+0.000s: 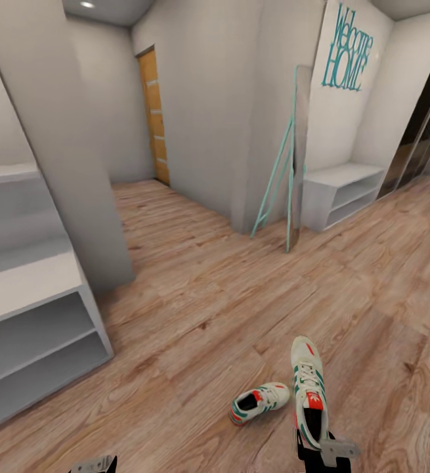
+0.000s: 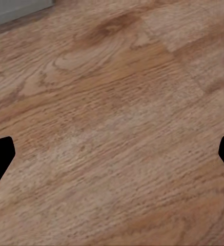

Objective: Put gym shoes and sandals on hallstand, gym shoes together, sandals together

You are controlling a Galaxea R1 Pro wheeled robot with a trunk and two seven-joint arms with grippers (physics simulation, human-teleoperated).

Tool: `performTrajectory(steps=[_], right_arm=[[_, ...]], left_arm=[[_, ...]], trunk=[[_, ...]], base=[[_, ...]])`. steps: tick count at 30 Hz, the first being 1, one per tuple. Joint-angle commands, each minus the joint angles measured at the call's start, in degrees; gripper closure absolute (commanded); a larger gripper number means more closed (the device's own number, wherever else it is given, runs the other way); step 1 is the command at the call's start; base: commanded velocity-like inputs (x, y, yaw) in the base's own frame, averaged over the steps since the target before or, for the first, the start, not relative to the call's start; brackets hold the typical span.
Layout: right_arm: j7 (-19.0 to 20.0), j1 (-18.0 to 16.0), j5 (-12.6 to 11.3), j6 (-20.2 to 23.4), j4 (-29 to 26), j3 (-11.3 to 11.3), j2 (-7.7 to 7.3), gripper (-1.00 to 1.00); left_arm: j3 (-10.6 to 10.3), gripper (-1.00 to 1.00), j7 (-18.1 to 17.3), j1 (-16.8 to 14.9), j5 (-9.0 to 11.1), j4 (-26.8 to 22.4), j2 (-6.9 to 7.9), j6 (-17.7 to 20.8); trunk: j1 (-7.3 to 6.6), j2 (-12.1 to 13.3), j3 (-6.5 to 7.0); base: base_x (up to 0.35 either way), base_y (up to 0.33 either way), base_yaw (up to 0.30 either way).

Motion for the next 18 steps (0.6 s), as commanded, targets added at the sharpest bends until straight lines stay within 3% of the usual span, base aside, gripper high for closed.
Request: performTrajectory(steps=[1, 18], right_arm=[[-0.5, 0.0, 0.5, -0.1, 0.1, 0.0, 0.01, 1.00], [-0.5, -0.1, 0.5, -0.1, 0.1, 0.0, 0.01, 1.00]], left_arm=[[0.2, -1.00, -0.6, 0.0, 0.6, 0.0, 0.00, -0.1], [0.2, -1.00, -0.6, 0.0, 0.5, 0.1, 0.00, -0.1]], trunk=[[-0.01, 0.0, -0.05], [-0.01, 0.0, -0.05]], base=[[0.000, 0.000, -0.287], [0.000, 0.000, -0.287]])
